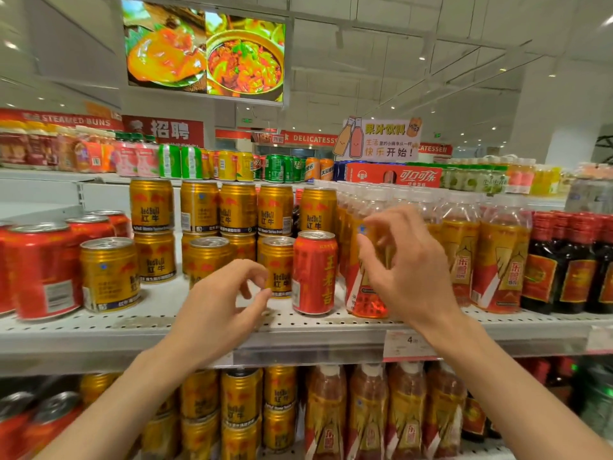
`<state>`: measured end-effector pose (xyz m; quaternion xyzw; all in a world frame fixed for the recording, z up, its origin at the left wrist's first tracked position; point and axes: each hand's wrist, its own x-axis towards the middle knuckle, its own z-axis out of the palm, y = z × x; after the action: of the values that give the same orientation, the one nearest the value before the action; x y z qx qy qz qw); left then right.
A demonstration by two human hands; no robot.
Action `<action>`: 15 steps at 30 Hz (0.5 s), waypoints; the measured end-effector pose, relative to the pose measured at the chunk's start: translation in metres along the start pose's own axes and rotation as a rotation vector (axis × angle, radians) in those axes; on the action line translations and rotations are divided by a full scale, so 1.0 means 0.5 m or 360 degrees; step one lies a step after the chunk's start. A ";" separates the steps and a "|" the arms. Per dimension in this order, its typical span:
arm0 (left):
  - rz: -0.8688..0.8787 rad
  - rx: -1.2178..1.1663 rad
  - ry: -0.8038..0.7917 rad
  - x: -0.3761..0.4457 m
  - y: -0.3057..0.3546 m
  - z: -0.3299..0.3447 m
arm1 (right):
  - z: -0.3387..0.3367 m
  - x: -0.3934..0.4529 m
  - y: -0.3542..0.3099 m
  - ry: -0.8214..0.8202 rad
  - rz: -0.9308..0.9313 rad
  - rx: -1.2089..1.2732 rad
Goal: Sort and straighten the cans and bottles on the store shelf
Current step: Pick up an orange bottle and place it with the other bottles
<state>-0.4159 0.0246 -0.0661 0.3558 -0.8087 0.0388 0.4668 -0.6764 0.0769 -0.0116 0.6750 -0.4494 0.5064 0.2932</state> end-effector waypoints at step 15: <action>-0.0090 0.0219 -0.0281 -0.040 -0.036 -0.016 | 0.056 0.009 -0.099 -0.0508 0.0500 -0.0008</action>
<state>-0.3929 0.0252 -0.0820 0.4119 -0.8317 0.0494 0.3691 -0.6193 0.0726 -0.0134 0.6675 -0.5911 0.4314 0.1375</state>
